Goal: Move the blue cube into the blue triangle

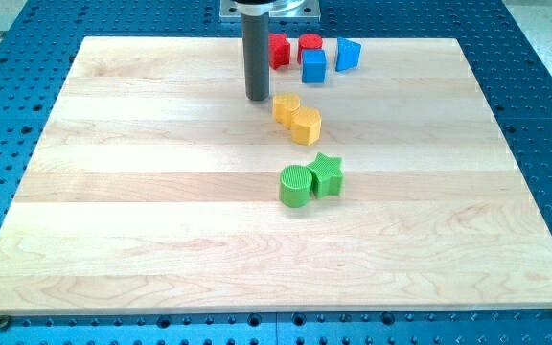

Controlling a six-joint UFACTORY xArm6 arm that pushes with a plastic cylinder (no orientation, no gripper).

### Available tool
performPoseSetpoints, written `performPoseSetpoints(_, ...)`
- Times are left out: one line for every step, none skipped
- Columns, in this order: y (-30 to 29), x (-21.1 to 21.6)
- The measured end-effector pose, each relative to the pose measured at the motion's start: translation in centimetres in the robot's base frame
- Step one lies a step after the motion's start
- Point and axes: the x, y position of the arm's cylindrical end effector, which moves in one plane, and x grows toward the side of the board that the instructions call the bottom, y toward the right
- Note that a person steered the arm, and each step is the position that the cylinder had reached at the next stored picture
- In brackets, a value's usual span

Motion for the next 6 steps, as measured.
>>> performPoseSetpoints(0.0,-3.3)
performPoseSetpoints(4.8,-3.9)
performPoseSetpoints(13.8,-3.2)
performPoseSetpoints(15.8,-2.6)
performPoseSetpoints(15.7,-1.2)
performPoseSetpoints(26.2,-1.7)
